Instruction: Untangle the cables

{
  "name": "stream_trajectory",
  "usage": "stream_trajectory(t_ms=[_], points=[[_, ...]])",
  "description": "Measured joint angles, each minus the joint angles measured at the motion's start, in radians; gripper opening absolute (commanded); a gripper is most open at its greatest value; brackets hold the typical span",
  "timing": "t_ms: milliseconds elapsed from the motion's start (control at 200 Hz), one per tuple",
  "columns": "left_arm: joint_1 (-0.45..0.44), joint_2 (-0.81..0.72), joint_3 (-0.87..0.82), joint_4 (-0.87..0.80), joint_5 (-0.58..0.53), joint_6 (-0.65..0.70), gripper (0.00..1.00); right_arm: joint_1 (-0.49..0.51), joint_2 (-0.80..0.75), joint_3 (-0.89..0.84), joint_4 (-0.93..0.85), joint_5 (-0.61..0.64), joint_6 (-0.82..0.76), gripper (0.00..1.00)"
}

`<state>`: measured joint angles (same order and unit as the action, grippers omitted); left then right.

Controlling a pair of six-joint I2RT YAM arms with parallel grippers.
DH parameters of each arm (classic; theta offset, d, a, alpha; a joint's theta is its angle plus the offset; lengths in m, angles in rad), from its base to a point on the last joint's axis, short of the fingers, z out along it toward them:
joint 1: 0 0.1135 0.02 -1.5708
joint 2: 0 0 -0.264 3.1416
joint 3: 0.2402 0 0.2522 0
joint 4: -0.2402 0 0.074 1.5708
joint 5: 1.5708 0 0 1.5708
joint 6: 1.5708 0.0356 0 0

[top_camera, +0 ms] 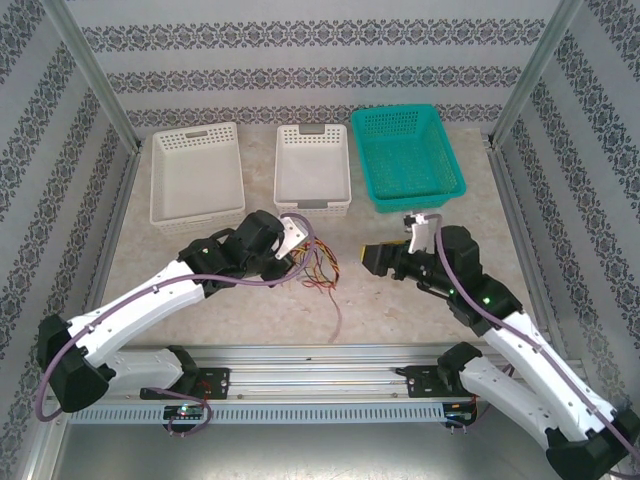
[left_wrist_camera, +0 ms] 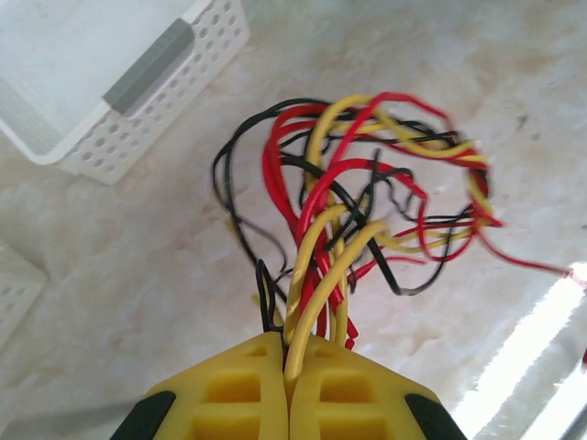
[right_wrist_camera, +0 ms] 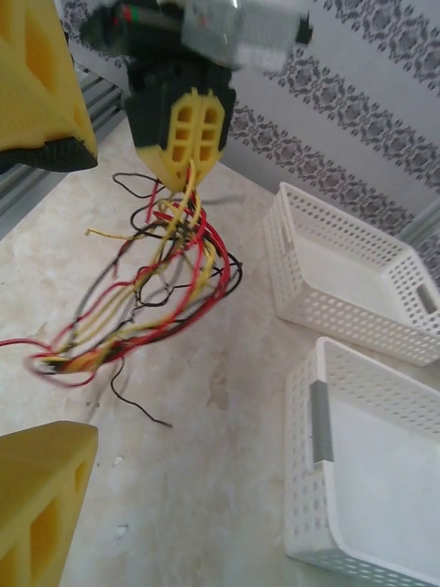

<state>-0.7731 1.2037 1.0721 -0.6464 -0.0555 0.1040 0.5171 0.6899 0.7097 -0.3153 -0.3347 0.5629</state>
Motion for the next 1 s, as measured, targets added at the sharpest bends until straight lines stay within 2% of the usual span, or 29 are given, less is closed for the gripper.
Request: stream_trajectory(t_ms=[130,235,525,724,849,874,999], points=[[0.036,0.024,0.025,0.0,-0.025,0.023,0.0,0.0,-0.058,-0.018,0.013,0.019,-0.016,0.73],[0.042,0.043,0.053,0.004,-0.006,0.027,0.0,0.0,-0.033,-0.049,0.065,-0.005,-0.017,0.73],[0.042,0.047,0.067,0.006,0.09,0.048,0.0,0.0,0.251,-0.065,0.141,-0.092,-0.082,0.71],[0.042,0.047,0.069,0.006,0.135,0.056,0.0,0.008,0.372,-0.064,0.21,-0.158,-0.113,0.66],[0.042,0.047,0.073,0.006,0.157,0.058,0.0,0.022,0.43,-0.064,0.272,-0.209,-0.108,0.48],[0.042,0.047,0.075,0.006,0.16,0.058,0.0,0.026,0.438,-0.064,0.283,-0.216,-0.111,0.38],[0.042,0.046,0.079,0.006,0.165,0.058,0.0,0.057,0.461,-0.064,0.314,-0.233,-0.099,0.06]])
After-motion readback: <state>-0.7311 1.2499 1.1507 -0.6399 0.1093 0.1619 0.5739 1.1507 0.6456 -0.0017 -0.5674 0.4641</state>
